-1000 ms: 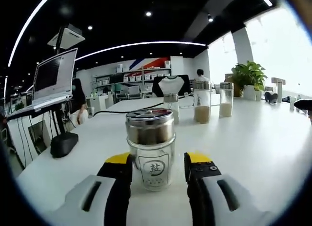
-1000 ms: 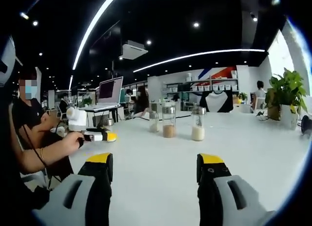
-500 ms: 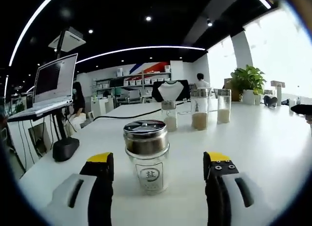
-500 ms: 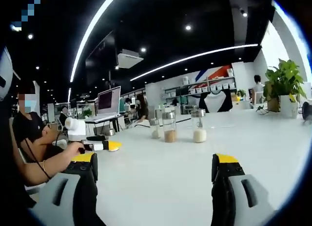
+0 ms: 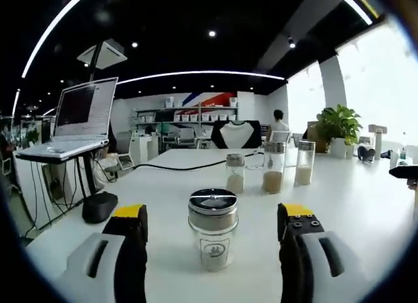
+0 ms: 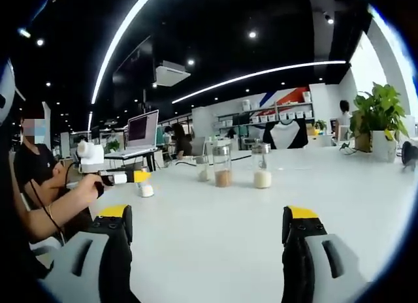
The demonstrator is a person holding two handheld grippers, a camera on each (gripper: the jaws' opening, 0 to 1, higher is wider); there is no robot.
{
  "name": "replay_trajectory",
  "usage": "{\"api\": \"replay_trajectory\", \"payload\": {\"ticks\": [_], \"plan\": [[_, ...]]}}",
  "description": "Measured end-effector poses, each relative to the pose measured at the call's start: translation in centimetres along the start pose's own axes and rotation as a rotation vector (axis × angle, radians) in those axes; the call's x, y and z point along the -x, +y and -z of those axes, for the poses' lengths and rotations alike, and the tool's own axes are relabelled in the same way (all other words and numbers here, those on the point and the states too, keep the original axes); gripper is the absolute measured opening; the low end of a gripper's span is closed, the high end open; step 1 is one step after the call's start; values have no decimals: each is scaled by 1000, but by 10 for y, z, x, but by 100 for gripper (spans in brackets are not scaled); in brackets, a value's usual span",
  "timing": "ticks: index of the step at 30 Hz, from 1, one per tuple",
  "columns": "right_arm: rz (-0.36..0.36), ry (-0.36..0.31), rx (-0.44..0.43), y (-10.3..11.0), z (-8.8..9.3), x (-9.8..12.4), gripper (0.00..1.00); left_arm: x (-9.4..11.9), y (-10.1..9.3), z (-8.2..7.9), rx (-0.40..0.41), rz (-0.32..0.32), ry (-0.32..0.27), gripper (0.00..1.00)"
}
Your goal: Rotate the seasoning bottle until the label or dispensing opening points toward the visible target arrow and the bottle remains upright within the marked orientation range
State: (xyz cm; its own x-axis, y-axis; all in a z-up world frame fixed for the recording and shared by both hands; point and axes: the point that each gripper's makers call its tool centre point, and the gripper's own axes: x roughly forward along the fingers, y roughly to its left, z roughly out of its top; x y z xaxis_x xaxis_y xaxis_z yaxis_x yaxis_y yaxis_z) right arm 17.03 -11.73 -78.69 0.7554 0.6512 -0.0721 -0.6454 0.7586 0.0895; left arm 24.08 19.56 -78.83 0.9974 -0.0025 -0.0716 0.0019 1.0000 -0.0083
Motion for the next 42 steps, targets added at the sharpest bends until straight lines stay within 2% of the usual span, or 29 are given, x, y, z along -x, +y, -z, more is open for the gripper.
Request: {"api": "replay_trajectory", "payload": {"ticks": [6, 11, 26, 32, 36, 42], "plan": [[5, 1, 0, -3, 0, 3, 96, -4, -8, -29, -18, 15, -48, 85], [10, -2, 1, -7, -1, 6, 96, -9, -16, -43, -31, 28, -72, 85], [34, -1, 10, -17, -1, 11, 95, -20, -26, -54, -44, 38, -70, 85], [49, -4, 2, -22, -1, 14, 95, -38, -32, -59, -71, 44, -73, 82], [54, 4, 1, -23, 2, 16, 94, -50, -33, -58, -54, 57, -57, 82], [65, 7, -10, -26, 5, 18, 94, -67, -42, -66, -26, 74, -85, 81]]}}
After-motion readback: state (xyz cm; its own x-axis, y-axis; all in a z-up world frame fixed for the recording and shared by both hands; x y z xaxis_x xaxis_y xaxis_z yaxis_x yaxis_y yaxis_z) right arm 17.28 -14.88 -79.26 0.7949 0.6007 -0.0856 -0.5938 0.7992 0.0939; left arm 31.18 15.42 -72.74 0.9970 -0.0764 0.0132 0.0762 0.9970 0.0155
